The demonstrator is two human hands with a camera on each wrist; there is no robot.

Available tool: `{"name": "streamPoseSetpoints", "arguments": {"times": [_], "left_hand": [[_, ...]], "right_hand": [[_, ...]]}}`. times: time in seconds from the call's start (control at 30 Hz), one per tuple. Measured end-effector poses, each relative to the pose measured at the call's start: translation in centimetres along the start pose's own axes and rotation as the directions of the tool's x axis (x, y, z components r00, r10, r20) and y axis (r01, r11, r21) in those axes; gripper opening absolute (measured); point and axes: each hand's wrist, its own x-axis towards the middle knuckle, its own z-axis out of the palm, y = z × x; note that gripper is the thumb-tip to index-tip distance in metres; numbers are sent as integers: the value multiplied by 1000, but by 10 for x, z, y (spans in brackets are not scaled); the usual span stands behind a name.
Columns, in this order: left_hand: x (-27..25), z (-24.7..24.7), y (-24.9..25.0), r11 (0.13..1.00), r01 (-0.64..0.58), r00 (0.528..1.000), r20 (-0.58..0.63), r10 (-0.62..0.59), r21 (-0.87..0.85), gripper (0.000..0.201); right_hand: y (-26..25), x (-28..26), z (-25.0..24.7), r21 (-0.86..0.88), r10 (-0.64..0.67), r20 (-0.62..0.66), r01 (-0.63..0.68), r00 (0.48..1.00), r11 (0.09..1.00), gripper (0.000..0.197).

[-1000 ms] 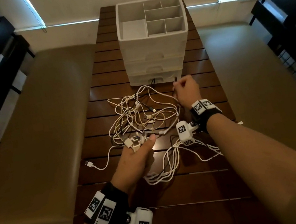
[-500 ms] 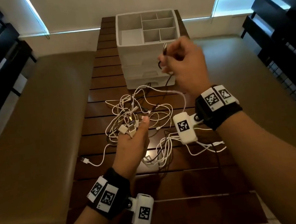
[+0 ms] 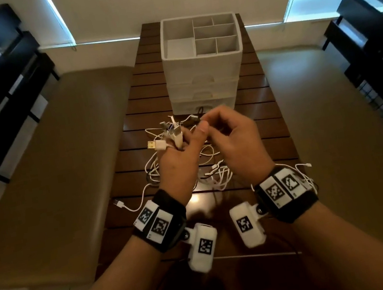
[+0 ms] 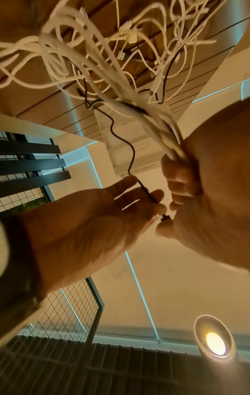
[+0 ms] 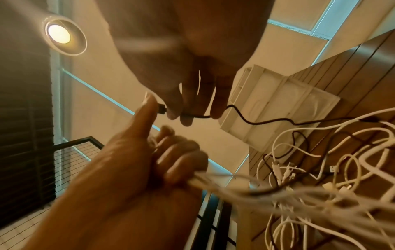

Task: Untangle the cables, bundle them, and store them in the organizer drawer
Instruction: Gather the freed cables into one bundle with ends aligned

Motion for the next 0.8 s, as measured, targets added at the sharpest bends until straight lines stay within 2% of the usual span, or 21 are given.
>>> {"name": "streamPoseSetpoints", "arguments": {"times": [0.13, 0.3, 0.4, 0.6, 0.67, 0.73, 0.8], "left_hand": [[0, 6, 6, 997, -30, 999, 15, 31, -64, 29], [-1, 6, 4, 1000, -12, 1000, 2, 12, -25, 22], [-4, 5, 1, 999, 6, 999, 36, -4, -38, 26], [-5, -2, -7, 997, -6, 1000, 13, 7, -71, 32], [-7, -4, -7, 999, -15, 1000, 15, 16, -46, 35], [-3, -7, -7, 999, -28, 1000, -4, 28, -28, 32], [4, -13, -3, 999, -46, 999, -27, 46, 17, 32]], "right_hand": [[-2, -10, 6, 3, -38, -32, 38, 999, 999, 14], [-4, -14, 14, 64, -14, -49, 17, 999, 998, 13], [-7, -15, 19, 58, 11, -29, -9, 1000, 998, 17], [-10, -19, 27, 8, 98, -28, -98, 995, 995, 5], [-12, -22, 25, 11, 125, -32, -124, 992, 992, 11], [-11, -26, 20, 5, 151, 33, -151, 988, 988, 21], [-3, -31, 16, -95, 196, 187, -181, 963, 979, 24]]}}
